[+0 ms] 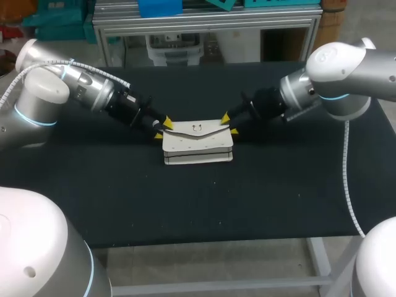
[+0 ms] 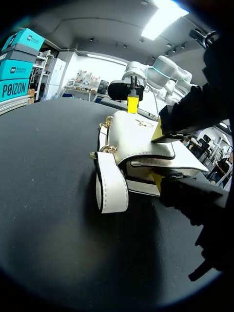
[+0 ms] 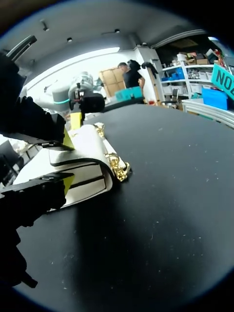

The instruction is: Pick up the bag, open it, inspect its contents, close it, and place it on the opposite side

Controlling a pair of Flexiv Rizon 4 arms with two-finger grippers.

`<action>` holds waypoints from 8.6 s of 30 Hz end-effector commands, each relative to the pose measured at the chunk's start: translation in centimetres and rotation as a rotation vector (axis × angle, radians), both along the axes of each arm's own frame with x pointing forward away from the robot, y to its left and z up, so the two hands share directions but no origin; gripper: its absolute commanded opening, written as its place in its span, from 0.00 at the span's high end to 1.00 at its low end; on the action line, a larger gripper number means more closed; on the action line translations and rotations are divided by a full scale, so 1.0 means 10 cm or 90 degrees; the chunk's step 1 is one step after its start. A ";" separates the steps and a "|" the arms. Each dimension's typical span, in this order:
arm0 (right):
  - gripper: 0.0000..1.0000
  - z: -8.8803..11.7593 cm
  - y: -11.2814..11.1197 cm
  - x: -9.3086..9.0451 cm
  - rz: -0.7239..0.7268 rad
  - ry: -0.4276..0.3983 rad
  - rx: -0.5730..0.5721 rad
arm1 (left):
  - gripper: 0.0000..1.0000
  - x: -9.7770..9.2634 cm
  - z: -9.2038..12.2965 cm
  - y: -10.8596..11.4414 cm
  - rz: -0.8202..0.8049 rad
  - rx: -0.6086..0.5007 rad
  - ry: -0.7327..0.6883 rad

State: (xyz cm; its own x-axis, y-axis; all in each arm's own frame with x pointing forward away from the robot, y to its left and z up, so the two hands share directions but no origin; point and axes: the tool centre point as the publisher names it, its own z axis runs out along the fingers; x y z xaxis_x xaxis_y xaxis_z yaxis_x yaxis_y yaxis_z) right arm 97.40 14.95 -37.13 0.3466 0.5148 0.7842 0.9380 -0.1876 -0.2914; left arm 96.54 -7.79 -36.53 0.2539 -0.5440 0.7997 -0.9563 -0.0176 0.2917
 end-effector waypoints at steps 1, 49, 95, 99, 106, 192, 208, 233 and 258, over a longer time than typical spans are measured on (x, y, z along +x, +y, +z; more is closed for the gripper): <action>1.00 -0.03 0.04 0.02 0.015 -0.013 0.011 | 0.70 0.08 -0.08 -0.10 -0.022 -0.002 0.002; 1.00 -0.16 0.04 -0.10 0.031 -0.142 0.002 | 1.00 -0.03 -0.15 -0.20 0.026 -0.023 -0.107; 1.00 -0.27 -0.07 0.15 -0.016 -0.058 0.037 | 1.00 0.23 -0.24 -0.14 0.091 0.003 -0.013; 1.00 -0.18 -0.10 0.14 -0.015 -0.081 0.028 | 1.00 0.16 -0.15 -0.14 0.088 0.002 -0.045; 0.35 -0.04 -0.12 0.12 -0.013 -0.110 0.025 | 0.44 0.02 0.00 -0.17 0.070 0.011 -0.097; 1.00 -0.19 -0.34 -0.23 0.146 -0.157 -0.085 | 0.00 -0.16 0.24 0.21 0.068 0.130 -0.167; 1.00 -0.10 -0.95 -0.04 0.102 -0.188 -0.140 | 0.00 -0.08 0.28 0.31 0.036 0.170 -0.190; 1.00 -0.11 -1.19 0.14 0.151 -0.181 -0.142 | 0.00 -0.01 0.36 0.33 -0.006 0.212 -0.219; 1.00 -0.08 -1.69 0.38 0.111 -0.196 -0.192 | 0.00 0.20 0.57 0.71 0.009 0.321 -0.251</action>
